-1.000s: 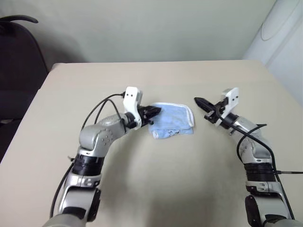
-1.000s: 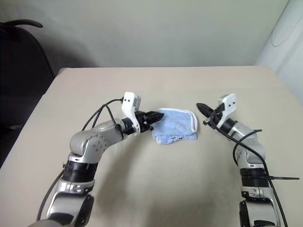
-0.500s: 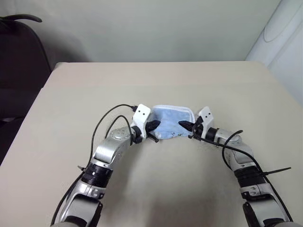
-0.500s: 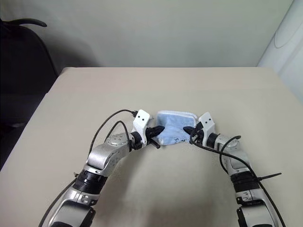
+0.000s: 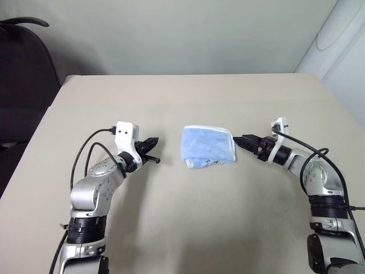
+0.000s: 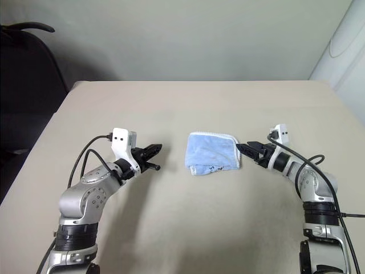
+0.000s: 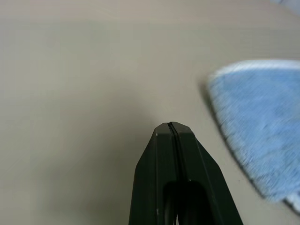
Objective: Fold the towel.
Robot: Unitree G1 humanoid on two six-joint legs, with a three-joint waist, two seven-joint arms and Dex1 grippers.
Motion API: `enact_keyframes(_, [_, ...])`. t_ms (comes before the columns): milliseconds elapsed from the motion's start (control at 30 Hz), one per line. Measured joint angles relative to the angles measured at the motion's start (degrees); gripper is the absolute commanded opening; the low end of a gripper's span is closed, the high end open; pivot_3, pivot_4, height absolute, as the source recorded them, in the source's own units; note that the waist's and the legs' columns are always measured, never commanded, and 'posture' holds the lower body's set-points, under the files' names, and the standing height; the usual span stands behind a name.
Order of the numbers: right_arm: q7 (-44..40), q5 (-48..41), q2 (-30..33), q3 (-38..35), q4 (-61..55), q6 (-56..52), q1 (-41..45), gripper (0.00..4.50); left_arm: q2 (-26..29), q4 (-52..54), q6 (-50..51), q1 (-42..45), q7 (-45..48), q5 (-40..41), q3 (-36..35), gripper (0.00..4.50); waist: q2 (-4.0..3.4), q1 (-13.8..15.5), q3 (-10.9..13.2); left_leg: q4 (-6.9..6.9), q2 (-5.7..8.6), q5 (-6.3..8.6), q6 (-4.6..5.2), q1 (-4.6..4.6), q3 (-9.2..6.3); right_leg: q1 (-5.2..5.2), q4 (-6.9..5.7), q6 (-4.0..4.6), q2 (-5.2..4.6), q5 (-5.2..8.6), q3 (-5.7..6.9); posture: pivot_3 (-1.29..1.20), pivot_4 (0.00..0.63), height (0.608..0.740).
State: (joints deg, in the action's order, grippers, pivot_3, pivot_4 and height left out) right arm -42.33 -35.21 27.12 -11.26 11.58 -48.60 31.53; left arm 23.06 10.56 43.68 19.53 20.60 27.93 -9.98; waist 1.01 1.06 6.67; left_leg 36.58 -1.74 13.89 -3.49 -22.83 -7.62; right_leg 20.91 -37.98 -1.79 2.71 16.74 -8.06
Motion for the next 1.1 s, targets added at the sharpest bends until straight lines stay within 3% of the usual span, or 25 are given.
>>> enact_keyframes(200, [1.0,0.4,-0.8,0.2,8.6,-3.0,2.7,4.44,-1.0,2.1,0.5,-1.6,-1.0,0.3,-0.3,0.00,0.00,0.0,0.0,0.00,0.00,0.00,0.00,0.00,0.00,0.04,-0.05,0.00,0.00,0.00,0.00,0.00,0.150,0.740])
enact_keyframes(867, [-2.8,4.0,-8.2,6.9,11.4,-1.4,7.4,4.44,-3.0,3.8,2.1,-2.4,-2.0,0.5,0.7,0.00,0.06,-1.2,0.0,0.08,-0.02,0.01,0.02,0.01,-0.03,0.04,-0.12,0.02,0.02,-0.01,0.05,0.00,0.150,0.740])
enact_keyframes(967, [-2.9,4.0,-8.2,7.1,11.5,-1.4,7.4,3.88,-3.1,4.1,2.2,-2.5,-2.1,0.5,0.9,0.00,0.06,-1.2,0.0,0.08,-0.02,0.01,0.02,0.02,-0.03,0.04,-0.12,0.02,0.02,-0.01,0.06,0.00,0.150,0.740])
enact_keyframes(1100, [-3.0,3.9,-8.4,7.1,11.6,-1.7,7.0,2.53,-3.2,4.1,2.3,-2.5,-2.2,0.6,0.9,0.00,0.06,-1.2,0.0,0.08,-0.02,0.01,0.01,0.01,-0.03,0.03,-0.12,0.02,0.02,-0.01,0.06,0.00,0.150,0.740])
